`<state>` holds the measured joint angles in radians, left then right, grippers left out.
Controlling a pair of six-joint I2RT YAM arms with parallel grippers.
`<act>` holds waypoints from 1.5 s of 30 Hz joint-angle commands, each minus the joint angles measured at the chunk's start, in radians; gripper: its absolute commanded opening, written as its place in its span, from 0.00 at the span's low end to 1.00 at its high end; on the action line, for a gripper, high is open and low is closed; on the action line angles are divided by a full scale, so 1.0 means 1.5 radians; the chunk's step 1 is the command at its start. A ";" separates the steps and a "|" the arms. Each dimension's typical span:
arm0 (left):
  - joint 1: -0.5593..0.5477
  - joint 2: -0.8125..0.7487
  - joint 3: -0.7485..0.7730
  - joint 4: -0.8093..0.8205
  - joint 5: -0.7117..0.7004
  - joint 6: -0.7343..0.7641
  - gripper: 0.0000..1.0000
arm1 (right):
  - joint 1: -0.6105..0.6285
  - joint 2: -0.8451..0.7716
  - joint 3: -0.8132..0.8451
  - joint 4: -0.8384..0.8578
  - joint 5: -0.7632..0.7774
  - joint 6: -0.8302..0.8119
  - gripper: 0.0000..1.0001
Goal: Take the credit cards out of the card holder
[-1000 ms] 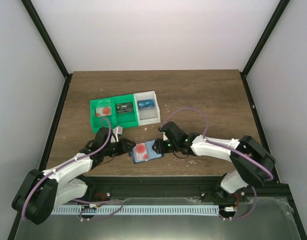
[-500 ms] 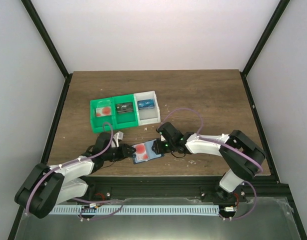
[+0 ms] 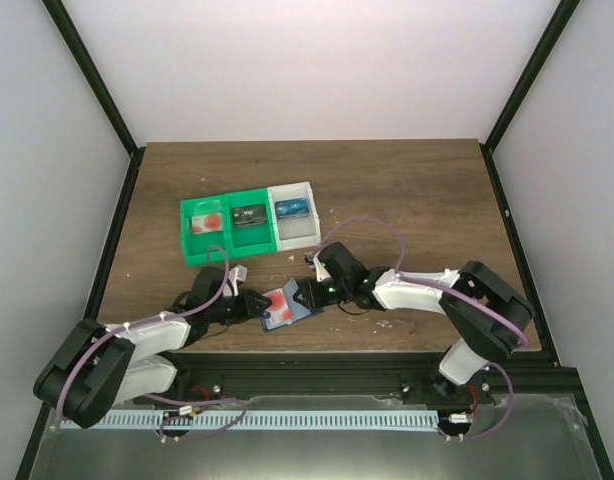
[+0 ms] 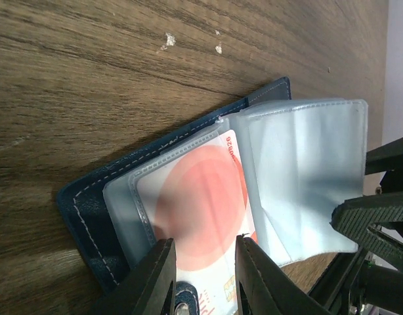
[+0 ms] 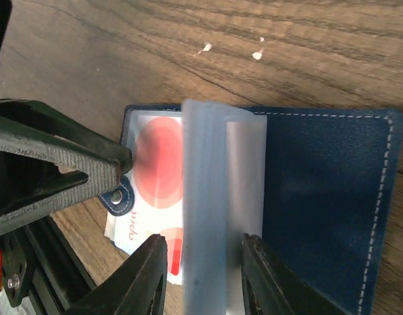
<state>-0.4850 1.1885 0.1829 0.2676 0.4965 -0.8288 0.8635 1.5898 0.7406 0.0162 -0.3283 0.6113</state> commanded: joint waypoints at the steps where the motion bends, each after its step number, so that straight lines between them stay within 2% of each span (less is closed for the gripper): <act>1: -0.004 0.007 -0.003 0.015 -0.011 0.015 0.27 | 0.000 -0.009 -0.013 0.045 -0.040 0.010 0.32; 4: -0.003 0.008 -0.002 0.011 -0.016 0.020 0.27 | 0.000 0.000 -0.011 0.040 -0.035 0.015 0.24; 10: -0.004 0.004 0.001 0.015 -0.014 0.026 0.27 | -0.008 -0.019 -0.030 0.018 0.027 0.039 0.01; 11: -0.004 0.002 0.002 0.020 -0.008 0.027 0.27 | -0.010 -0.024 -0.037 0.017 0.037 0.046 0.01; 19: -0.007 0.006 0.073 -0.003 0.003 0.042 0.27 | -0.014 -0.077 -0.096 0.000 0.107 0.097 0.01; 22: -0.008 -0.005 0.086 -0.023 0.008 0.044 0.28 | -0.014 -0.103 -0.098 -0.016 0.123 0.105 0.19; 25: -0.010 -0.019 0.083 -0.023 0.026 0.037 0.30 | -0.014 -0.128 -0.082 -0.058 0.143 0.100 0.28; 28: -0.014 -0.028 0.077 -0.005 0.049 0.017 0.32 | -0.014 -0.158 -0.060 -0.085 0.140 0.087 0.32; 31: -0.030 -0.026 0.075 0.011 0.054 -0.003 0.32 | -0.014 -0.177 -0.053 -0.062 0.096 0.070 0.33; 35: -0.059 0.011 0.069 0.055 0.045 -0.017 0.32 | -0.012 -0.136 -0.045 -0.004 -0.005 0.053 0.32; 40: -0.062 0.076 0.053 0.092 0.043 -0.012 0.32 | 0.001 -0.074 -0.026 0.041 -0.057 0.052 0.29; 45: -0.062 0.067 0.042 0.068 0.019 0.001 0.32 | 0.003 -0.031 -0.031 0.078 -0.089 0.063 0.28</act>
<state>-0.5751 1.3064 0.2592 0.3557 0.5499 -0.8440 0.8597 1.5078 0.6666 0.0643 -0.3935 0.7055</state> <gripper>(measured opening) 0.321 0.286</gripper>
